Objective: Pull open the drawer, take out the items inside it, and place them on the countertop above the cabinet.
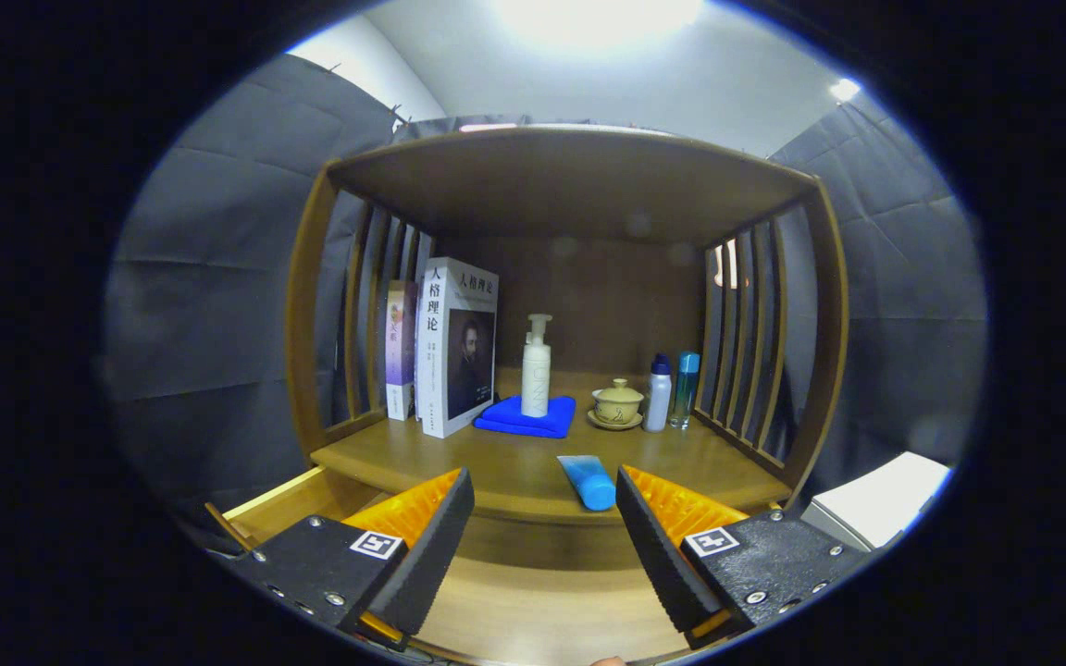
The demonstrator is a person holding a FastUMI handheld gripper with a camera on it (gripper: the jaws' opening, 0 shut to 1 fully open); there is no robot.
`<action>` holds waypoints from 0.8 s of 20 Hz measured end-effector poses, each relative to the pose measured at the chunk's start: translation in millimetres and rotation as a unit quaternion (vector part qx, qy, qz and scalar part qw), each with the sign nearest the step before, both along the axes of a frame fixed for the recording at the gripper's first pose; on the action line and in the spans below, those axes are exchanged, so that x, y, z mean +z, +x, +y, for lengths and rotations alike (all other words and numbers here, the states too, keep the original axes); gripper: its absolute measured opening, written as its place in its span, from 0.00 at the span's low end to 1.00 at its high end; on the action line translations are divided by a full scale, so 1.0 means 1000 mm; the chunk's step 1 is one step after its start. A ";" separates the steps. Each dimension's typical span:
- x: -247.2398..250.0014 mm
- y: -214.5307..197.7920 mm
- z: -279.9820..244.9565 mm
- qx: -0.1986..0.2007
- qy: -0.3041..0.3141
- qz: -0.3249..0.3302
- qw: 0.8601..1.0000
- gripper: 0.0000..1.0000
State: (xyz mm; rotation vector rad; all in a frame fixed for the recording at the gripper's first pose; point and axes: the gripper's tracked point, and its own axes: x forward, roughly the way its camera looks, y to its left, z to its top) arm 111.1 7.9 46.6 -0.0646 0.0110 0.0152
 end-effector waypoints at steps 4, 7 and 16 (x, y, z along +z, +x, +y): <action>-0.010 -0.041 -0.006 -0.025 -0.002 -0.027 0.999 0.95; -0.023 -0.064 -0.001 -0.016 0.001 -0.026 1.000 0.95; -0.086 -0.118 0.008 0.005 -0.018 0.000 1.000 0.95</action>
